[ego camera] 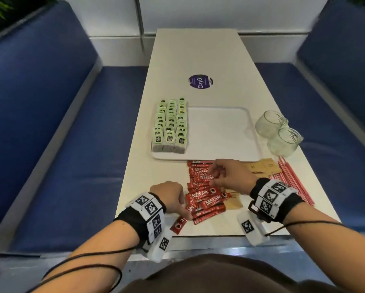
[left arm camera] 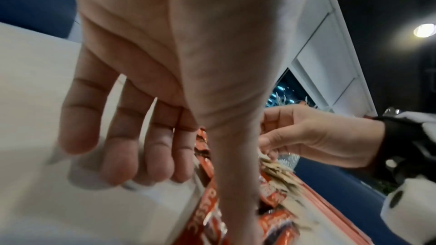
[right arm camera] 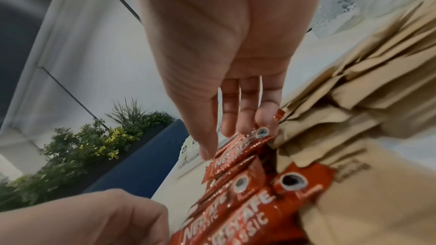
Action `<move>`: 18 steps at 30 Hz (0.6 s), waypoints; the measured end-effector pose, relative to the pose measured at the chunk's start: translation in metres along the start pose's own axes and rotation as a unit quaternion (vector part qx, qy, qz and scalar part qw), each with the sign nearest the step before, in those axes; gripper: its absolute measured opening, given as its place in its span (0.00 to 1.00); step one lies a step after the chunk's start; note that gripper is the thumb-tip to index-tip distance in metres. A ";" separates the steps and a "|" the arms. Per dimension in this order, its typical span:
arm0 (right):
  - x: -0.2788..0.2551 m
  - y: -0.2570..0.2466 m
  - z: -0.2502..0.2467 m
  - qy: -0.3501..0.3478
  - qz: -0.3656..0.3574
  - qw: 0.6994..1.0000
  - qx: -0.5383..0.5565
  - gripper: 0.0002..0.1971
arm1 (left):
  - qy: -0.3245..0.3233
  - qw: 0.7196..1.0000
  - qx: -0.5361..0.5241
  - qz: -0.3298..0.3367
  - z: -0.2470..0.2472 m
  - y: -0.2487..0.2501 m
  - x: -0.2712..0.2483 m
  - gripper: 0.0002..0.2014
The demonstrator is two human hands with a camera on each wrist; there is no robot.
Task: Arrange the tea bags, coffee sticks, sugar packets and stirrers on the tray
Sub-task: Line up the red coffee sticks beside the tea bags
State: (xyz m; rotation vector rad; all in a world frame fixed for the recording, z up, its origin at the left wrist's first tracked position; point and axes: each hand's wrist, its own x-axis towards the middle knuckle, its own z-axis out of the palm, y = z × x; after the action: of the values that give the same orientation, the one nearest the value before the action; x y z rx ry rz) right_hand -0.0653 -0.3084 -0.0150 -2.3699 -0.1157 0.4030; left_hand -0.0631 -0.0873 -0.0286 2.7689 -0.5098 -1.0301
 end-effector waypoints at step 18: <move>-0.008 0.009 0.006 -0.036 -0.009 0.978 -0.205 0.16 | 0.128 0.986 -0.089 0.062 -0.011 0.028 0.013 0.15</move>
State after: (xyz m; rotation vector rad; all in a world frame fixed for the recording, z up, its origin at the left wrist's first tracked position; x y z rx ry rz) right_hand -0.0753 -0.3127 -0.0229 -2.7579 -0.2759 0.4942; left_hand -0.0538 -0.1178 -0.0216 2.6201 -0.5172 -0.6458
